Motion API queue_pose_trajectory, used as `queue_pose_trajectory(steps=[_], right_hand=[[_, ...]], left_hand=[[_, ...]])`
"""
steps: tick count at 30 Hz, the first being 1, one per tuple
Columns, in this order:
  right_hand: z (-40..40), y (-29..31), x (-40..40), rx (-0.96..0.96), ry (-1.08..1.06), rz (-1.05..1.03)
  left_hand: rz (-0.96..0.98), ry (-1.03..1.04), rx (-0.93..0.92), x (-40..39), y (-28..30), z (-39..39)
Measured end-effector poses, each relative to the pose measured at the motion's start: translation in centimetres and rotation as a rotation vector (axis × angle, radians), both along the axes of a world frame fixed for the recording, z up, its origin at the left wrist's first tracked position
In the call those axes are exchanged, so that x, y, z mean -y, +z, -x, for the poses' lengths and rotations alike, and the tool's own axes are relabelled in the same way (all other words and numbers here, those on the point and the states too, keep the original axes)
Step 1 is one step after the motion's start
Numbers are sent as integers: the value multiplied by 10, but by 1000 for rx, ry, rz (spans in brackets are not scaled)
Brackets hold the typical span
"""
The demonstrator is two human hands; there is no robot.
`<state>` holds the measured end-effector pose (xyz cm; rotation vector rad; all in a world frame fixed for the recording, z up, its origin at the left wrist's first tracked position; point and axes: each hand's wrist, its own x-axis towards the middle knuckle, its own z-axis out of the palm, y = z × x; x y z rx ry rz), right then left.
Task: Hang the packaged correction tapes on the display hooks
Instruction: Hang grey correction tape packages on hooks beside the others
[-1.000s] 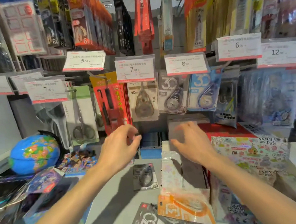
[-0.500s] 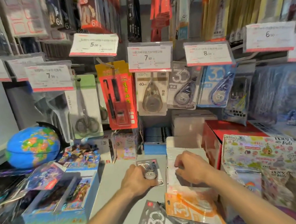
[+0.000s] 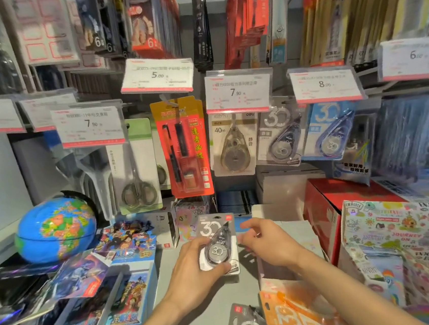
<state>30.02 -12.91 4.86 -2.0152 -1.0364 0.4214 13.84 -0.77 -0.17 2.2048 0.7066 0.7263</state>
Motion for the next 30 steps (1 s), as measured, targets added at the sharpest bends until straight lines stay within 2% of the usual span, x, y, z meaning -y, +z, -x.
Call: queue_pose_trajectory(steps=[4, 11, 15, 19, 23, 30], right_hand=[[10, 10, -2, -211, -97, -145], [20, 26, 23, -351, -141, -268], [8, 46, 50, -230, -122, -308], [-14, 73, 94, -32, -81, -326], [-43, 95, 135, 100, 4, -375], [-76, 112, 190, 209, 13, -406]], left_hand=[[33, -38, 124, 3, 13, 5], [-10, -141, 213, 26, 30, 8], [35, -142, 220, 54, 54, 6], [220, -76, 369, 92, 92, -13], [307, -61, 476, 122, 127, -41], [334, -107, 380, 176, 167, -81]])
